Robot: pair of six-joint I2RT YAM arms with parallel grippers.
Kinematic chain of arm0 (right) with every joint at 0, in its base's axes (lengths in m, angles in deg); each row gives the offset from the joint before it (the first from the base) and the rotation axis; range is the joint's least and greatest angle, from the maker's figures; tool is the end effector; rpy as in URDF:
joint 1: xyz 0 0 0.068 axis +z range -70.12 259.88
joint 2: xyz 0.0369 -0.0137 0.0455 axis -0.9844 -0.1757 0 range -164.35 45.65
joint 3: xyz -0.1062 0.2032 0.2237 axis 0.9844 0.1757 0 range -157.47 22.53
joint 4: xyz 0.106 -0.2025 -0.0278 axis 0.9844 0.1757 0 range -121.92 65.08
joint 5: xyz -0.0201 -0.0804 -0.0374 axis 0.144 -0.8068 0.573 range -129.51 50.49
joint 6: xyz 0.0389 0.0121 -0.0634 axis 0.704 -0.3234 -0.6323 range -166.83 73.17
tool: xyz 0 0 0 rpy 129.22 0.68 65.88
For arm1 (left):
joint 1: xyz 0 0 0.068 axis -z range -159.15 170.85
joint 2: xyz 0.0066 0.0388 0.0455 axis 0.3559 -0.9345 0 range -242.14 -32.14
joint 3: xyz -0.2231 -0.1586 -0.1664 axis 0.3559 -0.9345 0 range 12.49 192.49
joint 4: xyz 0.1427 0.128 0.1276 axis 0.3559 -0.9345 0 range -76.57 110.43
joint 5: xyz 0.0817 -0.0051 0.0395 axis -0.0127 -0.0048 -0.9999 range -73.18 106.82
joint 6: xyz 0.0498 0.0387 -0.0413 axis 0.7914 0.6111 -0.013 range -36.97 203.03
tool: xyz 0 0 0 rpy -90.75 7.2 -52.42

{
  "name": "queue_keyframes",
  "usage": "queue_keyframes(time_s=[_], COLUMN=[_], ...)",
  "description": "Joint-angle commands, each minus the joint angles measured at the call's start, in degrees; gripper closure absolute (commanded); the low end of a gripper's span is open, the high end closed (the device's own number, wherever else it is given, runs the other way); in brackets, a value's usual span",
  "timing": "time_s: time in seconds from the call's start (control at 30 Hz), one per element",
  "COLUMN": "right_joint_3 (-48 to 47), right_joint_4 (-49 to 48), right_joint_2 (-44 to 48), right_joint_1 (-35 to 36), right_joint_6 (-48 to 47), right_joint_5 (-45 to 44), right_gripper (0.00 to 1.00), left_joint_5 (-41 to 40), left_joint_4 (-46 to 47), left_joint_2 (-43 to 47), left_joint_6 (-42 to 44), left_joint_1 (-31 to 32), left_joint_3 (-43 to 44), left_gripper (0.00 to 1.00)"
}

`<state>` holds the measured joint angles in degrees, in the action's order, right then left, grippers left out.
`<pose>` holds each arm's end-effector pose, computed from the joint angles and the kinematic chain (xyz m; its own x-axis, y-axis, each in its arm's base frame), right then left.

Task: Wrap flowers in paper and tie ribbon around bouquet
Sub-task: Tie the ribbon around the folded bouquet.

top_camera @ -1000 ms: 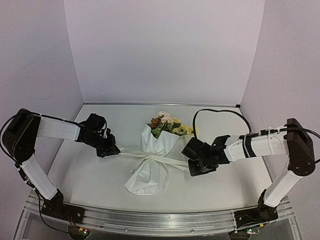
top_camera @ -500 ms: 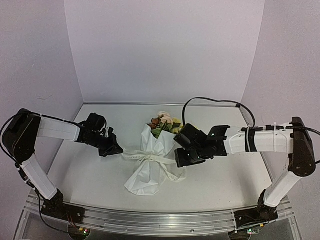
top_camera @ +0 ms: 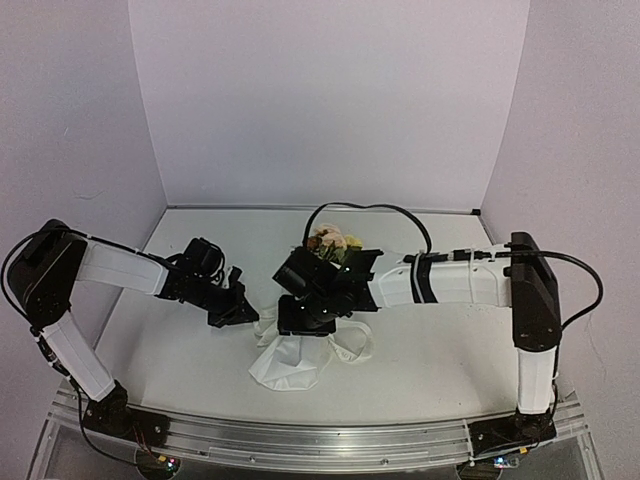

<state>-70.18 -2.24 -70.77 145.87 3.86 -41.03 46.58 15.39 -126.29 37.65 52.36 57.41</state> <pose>0.1883 0.4185 0.2533 -0.9084 -0.1387 -0.3944 -0.3218 0.8341 0.4479 0.2407 -0.1845 0.1997 -0.9850 -0.1209 -0.1235 -0.0002 0.7155 -0.6986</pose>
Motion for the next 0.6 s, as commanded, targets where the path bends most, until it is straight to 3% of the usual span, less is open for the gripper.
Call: queue_keyframes(time_s=[0.0, 0.17, 0.57], right_joint_3=[-1.7, -3.4, -4.5], right_joint_4=[0.2, -3.2, -6.5], right_joint_2=[-0.8, -4.1, -7.7], right_joint_1=[-0.6, -2.0, -5.5], right_joint_6=[5.5, 7.1, 9.8], right_joint_5=[-2.2, -2.2, -1.3], right_gripper=[0.53, 0.55, 0.72], left_joint_5=[-1.4, -0.9, 1.3], left_joint_4=[-1.8, -4.6, -8.5], left_joint_2=[2.1, 4.3, 4.8], left_joint_6=[1.5, 4.5, 8.7], left_joint_1=[-0.4, -1.1, -1.5], left_joint_3=[0.2, -0.4, 1.2], left_gripper=[1.0, 1.0, 1.0])
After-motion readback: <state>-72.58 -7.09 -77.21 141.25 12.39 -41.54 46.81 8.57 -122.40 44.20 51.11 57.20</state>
